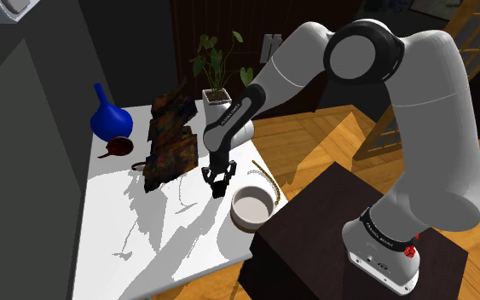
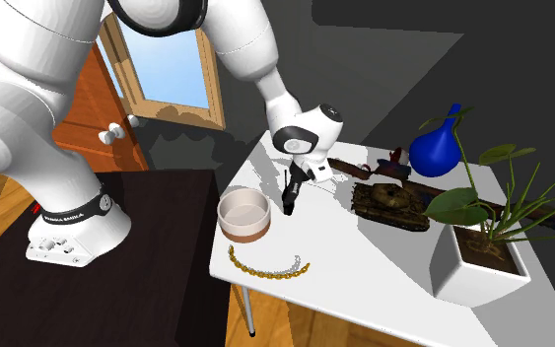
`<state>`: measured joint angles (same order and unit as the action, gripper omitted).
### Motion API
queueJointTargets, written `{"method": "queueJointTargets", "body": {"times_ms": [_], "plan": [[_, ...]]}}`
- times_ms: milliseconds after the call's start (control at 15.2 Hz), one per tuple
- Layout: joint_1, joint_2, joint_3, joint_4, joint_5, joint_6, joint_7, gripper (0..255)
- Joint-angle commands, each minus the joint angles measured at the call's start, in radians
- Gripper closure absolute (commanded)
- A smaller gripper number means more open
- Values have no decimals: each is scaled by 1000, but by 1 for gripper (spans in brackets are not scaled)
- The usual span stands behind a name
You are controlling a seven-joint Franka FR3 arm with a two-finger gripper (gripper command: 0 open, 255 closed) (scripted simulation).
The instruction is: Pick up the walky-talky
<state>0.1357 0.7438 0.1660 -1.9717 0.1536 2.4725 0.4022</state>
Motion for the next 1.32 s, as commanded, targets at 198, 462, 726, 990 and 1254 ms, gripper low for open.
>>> {"method": "queueJointTargets", "body": {"times_ms": [198,462,726,990,1254], "plan": [[-1,-13,0,-9,1,-6,1,255],[-5,-64,4,-28,3,-37,6,255],[-8,-113,8,-45,6,-70,10,255],[-12,-162,11,-58,8,-105,15,255],[-14,-187,13,-63,10,-124,18,255]]}}
